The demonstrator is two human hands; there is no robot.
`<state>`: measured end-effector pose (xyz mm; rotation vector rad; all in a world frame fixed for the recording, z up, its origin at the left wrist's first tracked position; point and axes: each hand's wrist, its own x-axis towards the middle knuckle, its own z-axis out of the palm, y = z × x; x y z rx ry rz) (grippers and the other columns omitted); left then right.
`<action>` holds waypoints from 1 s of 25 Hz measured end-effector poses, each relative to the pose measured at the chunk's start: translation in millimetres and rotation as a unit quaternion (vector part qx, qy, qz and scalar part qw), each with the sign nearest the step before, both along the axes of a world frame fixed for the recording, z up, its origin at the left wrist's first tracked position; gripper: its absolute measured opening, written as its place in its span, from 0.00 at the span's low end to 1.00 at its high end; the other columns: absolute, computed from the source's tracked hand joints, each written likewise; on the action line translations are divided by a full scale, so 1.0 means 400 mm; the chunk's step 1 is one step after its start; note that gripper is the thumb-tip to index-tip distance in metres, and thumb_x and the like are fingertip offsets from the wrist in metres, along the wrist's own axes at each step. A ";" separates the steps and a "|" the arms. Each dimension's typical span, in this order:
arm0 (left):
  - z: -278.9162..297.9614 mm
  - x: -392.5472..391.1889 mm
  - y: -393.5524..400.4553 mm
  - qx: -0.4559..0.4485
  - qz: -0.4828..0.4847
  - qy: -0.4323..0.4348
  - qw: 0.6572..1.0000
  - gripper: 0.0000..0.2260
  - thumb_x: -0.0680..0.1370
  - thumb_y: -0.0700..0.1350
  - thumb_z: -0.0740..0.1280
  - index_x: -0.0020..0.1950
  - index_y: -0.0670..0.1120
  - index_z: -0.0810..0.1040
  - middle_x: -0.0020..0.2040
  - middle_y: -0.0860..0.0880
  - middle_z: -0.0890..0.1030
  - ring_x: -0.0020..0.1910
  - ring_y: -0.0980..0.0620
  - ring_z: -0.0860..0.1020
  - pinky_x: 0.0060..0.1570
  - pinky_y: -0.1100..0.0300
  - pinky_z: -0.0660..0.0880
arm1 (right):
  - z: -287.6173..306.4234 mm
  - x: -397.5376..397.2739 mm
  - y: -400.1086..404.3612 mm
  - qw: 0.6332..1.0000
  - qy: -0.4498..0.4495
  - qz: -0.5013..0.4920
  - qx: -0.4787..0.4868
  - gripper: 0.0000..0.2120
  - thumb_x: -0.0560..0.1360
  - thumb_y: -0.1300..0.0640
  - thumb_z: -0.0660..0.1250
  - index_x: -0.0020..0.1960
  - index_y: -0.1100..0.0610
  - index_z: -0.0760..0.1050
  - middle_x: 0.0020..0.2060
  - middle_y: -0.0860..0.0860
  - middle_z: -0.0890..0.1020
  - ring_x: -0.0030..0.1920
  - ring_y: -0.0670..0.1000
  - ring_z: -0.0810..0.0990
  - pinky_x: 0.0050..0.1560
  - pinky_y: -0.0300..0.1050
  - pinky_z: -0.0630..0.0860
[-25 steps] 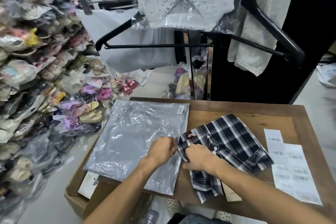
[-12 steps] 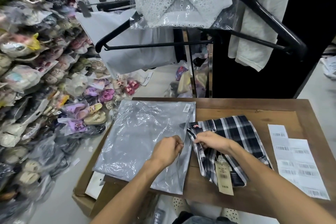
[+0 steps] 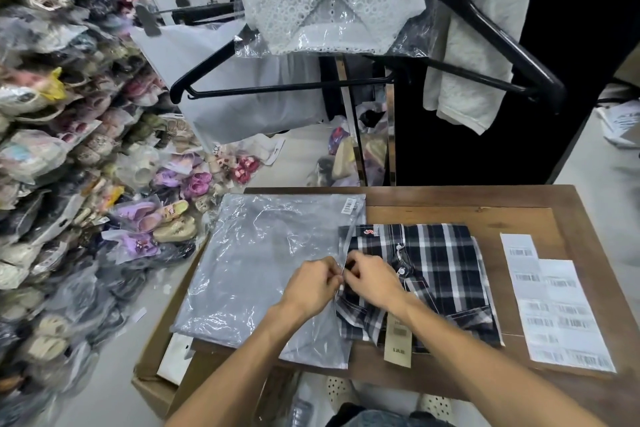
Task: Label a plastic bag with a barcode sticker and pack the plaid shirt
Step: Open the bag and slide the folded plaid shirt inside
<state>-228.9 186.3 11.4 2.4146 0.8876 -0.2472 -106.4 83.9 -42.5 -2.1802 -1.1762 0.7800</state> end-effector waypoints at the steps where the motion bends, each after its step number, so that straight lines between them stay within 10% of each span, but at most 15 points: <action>1: -0.002 0.000 0.001 -0.004 0.003 0.001 1.000 0.04 0.79 0.47 0.67 0.51 0.50 0.80 0.41 0.50 0.86 0.43 0.49 0.84 0.48 0.54 0.80 | 0.014 0.009 -0.012 0.999 -0.004 0.048 -0.005 0.10 0.80 0.47 0.65 0.56 0.50 0.76 0.38 0.46 0.84 0.37 0.45 0.82 0.41 0.43 0.78; 4: -0.009 0.004 -0.005 -0.002 0.009 0.003 1.000 0.02 0.78 0.46 0.66 0.48 0.51 0.79 0.38 0.52 0.84 0.42 0.49 0.83 0.47 0.54 0.80 | 0.040 0.008 -0.046 0.988 -0.045 0.138 -0.050 0.11 0.77 0.44 0.66 0.50 0.51 0.79 0.37 0.47 0.84 0.40 0.49 0.83 0.44 0.45 0.79; 9: -0.027 0.014 -0.010 -0.023 0.025 -0.010 0.999 0.02 0.79 0.45 0.67 0.47 0.51 0.79 0.37 0.53 0.84 0.38 0.52 0.84 0.45 0.55 0.80 | 0.024 -0.017 -0.067 0.950 -0.096 0.266 -0.131 0.22 0.81 0.49 0.61 0.75 0.44 0.69 0.55 0.55 0.74 0.55 0.56 0.77 0.55 0.51 0.74; 13: -0.031 0.017 -0.005 -0.035 0.026 -0.005 0.999 0.02 0.78 0.45 0.69 0.46 0.50 0.80 0.39 0.53 0.84 0.40 0.54 0.82 0.45 0.57 0.80 | 0.023 0.047 -0.116 0.984 0.062 0.153 -0.067 0.23 0.81 0.55 0.64 0.76 0.48 0.68 0.55 0.47 0.72 0.55 0.47 0.74 0.63 0.45 0.73; 17: -0.044 0.027 -0.006 -0.038 0.017 -0.006 0.999 0.04 0.79 0.43 0.69 0.45 0.48 0.81 0.38 0.52 0.85 0.38 0.57 0.82 0.36 0.69 0.73 | 0.021 0.174 -0.202 0.983 -0.168 -0.005 -0.078 0.20 0.78 0.42 0.67 0.69 0.44 0.74 0.63 0.47 0.75 0.65 0.49 0.71 0.70 0.54 0.69; 25: -0.083 0.047 -0.029 -0.058 -0.002 0.008 0.998 0.05 0.81 0.40 0.67 0.45 0.48 0.79 0.37 0.53 0.83 0.35 0.58 0.81 0.39 0.62 0.80 | -0.016 0.144 -0.239 0.956 -0.160 -0.153 -0.193 0.28 0.75 0.37 0.68 0.73 0.40 0.68 0.72 0.53 0.66 0.70 0.62 0.64 0.65 0.66 0.69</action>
